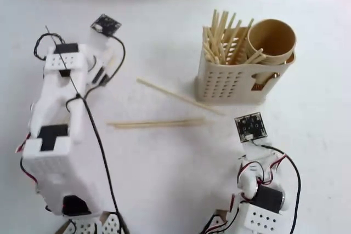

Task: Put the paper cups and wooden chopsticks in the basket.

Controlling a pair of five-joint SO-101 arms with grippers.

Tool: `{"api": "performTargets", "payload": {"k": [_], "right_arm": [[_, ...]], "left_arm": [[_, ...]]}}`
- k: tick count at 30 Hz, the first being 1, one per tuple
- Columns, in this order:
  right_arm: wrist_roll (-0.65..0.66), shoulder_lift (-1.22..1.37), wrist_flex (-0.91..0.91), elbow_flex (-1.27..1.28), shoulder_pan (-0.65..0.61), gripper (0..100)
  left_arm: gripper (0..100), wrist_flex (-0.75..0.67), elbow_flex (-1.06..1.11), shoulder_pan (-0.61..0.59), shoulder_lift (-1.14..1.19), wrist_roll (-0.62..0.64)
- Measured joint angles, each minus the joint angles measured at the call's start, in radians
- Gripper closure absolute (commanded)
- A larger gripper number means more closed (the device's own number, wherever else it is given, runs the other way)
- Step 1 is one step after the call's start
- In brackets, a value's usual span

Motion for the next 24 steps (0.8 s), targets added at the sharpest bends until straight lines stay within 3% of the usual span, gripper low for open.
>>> {"api": "performTargets", "payload": {"k": [14, 24], "right_arm": [[0.000, 0.000, 0.000, 0.000, -0.023, 97.3], [0.000, 0.000, 0.000, 0.006, -0.029, 97.3]], "left_arm": [[98, 0.238, -0.287, -0.018, 0.279, -0.025], [98, 0.434, -0.488, -0.018, 0.275, 0.002]]}}
